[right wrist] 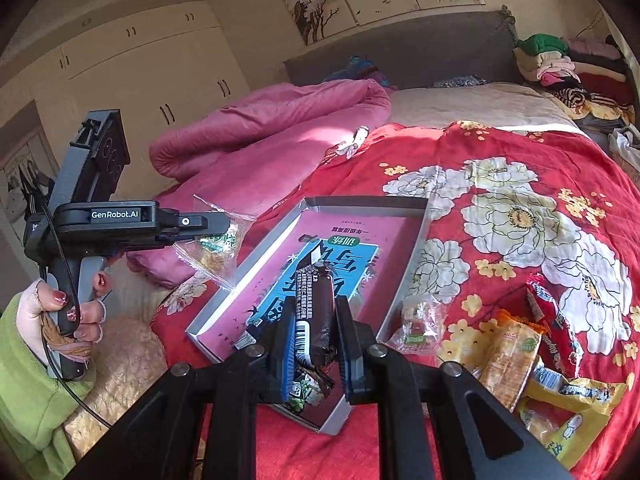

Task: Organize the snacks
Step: 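Carry the pastry bag and chocolate bar over the grey tray with both grippers, then lower both snacks onto the book in the tray and open both grippers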

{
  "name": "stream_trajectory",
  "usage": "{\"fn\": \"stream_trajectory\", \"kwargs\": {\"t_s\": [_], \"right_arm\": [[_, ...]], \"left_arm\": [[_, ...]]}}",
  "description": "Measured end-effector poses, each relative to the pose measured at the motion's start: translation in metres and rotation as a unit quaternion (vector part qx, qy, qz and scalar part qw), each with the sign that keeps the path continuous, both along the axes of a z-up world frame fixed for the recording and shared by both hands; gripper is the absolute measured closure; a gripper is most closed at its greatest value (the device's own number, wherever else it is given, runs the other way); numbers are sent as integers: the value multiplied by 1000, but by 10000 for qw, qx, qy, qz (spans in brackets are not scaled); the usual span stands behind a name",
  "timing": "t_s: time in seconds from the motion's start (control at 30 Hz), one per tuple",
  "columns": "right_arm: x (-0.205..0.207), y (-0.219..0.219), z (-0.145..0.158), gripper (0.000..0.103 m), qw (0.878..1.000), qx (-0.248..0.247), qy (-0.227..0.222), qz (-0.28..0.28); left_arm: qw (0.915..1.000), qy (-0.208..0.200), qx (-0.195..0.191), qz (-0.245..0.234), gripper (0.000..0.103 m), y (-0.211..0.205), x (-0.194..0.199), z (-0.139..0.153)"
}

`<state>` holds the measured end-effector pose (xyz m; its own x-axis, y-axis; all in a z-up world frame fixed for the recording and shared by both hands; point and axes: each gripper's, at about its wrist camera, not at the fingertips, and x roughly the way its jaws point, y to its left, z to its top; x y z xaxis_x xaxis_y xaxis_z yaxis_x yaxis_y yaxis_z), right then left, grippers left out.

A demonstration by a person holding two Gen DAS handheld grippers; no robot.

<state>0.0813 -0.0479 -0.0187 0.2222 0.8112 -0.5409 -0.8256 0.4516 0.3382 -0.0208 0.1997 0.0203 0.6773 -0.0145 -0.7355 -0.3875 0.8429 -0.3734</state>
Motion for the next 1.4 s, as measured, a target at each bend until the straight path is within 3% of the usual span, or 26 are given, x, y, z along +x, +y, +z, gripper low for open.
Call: {"fn": "stream_trajectory", "kwargs": {"t_s": [0.53, 1.07, 1.4], "right_arm": [[-13, 22, -1, 85, 9999, -49, 84, 63], [-2, 33, -40, 85, 9976, -475, 453, -217], [5, 36, -58, 85, 9948, -622, 687, -420]], "left_arm": [[9996, 177, 94, 194, 72, 14, -22, -14], [9965, 761, 325, 147, 72, 11, -13, -63], [9946, 917, 487, 44, 72, 5, -7, -72]]}}
